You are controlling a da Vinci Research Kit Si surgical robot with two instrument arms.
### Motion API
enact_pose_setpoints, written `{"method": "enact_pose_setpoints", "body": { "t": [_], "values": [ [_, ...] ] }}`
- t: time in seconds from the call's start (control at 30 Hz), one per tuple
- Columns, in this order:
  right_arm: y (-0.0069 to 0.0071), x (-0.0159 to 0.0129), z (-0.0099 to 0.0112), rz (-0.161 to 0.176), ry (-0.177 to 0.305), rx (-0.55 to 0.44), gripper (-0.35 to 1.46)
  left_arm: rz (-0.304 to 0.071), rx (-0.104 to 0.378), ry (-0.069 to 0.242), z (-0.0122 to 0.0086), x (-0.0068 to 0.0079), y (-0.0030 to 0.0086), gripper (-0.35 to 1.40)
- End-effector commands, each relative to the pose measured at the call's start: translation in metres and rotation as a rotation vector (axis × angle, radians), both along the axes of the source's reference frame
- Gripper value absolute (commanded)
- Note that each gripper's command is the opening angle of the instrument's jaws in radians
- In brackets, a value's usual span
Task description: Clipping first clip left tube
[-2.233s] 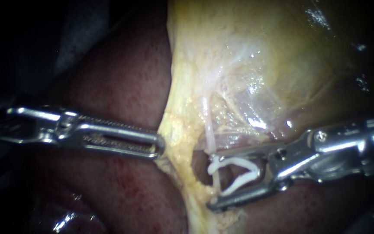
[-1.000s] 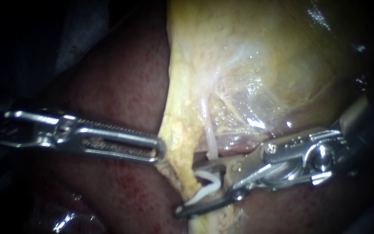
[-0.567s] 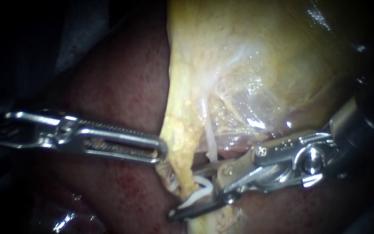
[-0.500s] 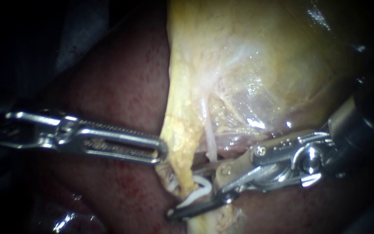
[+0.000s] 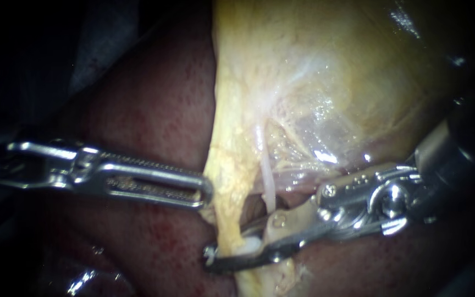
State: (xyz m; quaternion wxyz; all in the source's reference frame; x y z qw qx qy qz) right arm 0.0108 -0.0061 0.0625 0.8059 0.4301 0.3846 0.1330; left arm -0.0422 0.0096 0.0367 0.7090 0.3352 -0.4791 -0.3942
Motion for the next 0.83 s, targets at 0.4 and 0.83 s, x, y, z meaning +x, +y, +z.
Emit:
{"method": "enact_pose_setpoints", "body": {
  "t": [0.4,0.83],
  "values": [
    [0.0000,-0.0001,0.0000,0.002,-0.004,0.007,-0.35,0.000,0.000,0.000,0.0000,0.0000,0.0000,-0.35],
    [-0.0002,0.0000,-0.0002,0.000,-0.003,0.007,-0.35,-0.001,0.000,0.001,0.0001,-0.0001,0.0000,-0.35]
  ]
}}
